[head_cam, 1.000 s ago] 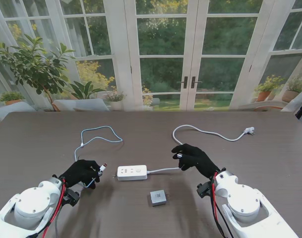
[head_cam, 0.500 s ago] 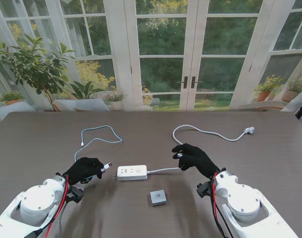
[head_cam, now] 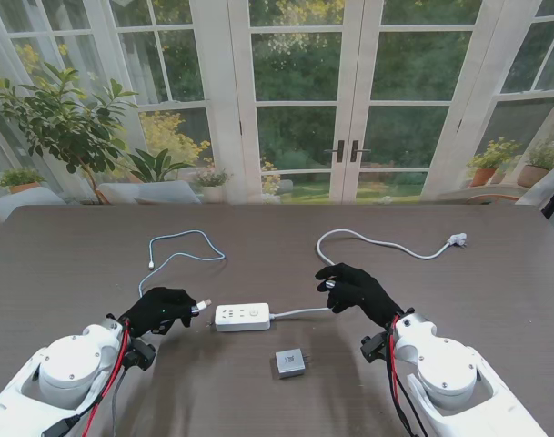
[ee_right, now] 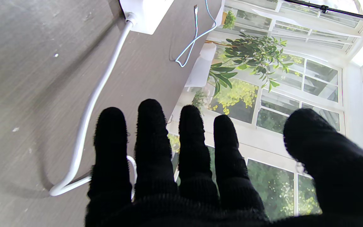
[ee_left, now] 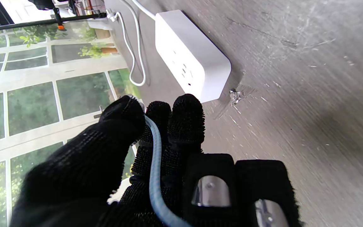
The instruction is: Set up the charging station
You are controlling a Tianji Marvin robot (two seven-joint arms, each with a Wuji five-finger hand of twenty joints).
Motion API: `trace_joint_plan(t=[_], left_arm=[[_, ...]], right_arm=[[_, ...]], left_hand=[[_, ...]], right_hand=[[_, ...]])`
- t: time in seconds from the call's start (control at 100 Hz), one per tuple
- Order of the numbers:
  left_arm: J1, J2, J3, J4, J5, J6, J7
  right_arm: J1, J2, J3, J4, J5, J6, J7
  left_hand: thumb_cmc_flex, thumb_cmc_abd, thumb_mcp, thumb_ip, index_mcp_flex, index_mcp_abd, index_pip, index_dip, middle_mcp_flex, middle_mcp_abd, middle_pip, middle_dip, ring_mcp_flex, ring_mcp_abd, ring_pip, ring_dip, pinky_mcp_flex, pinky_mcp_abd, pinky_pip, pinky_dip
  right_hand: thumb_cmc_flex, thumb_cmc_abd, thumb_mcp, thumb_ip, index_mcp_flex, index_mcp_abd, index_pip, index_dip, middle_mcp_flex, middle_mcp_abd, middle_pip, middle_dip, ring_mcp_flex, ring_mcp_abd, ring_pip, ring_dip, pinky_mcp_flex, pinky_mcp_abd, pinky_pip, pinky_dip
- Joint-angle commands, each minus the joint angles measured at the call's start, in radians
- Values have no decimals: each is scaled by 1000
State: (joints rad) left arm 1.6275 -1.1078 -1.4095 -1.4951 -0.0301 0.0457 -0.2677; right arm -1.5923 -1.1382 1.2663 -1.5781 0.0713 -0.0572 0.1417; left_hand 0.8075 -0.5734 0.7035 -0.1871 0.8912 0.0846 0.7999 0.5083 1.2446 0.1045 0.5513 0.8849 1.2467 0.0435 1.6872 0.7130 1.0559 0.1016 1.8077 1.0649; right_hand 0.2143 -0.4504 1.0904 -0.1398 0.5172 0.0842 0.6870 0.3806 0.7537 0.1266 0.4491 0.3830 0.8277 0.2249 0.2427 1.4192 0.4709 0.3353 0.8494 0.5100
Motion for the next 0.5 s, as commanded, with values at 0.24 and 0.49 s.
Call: trace_joint_plan(t=[0.24, 0.49], left_arm=[[-15, -12, 9, 19, -16, -27, -1], [-34, -15, 22, 39, -28, -47, 5]], right_arm=[[-3, -4, 0, 0, 6, 3, 19], [-3, -5, 1, 0, 10, 5, 18]], left_hand=[[-162, -55, 51, -7, 5, -40, -232, 22, 118, 33, 103, 81, 26, -69, 151, 20, 77, -184, 286, 17], [-11, 82, -11, 6, 58, -117, -73, 13, 125, 21, 186, 63, 26, -45, 141, -19, 71, -114, 286, -16]], right_hand=[[-8, 12, -8, 22, -16, 2, -53, 0, 12, 6, -14, 6, 21, -4, 12, -1078, 5, 14, -18, 16], [-7, 11, -7, 22, -15, 4, -56, -1, 13, 7, -14, 6, 19, -3, 11, -1078, 6, 13, -19, 16]])
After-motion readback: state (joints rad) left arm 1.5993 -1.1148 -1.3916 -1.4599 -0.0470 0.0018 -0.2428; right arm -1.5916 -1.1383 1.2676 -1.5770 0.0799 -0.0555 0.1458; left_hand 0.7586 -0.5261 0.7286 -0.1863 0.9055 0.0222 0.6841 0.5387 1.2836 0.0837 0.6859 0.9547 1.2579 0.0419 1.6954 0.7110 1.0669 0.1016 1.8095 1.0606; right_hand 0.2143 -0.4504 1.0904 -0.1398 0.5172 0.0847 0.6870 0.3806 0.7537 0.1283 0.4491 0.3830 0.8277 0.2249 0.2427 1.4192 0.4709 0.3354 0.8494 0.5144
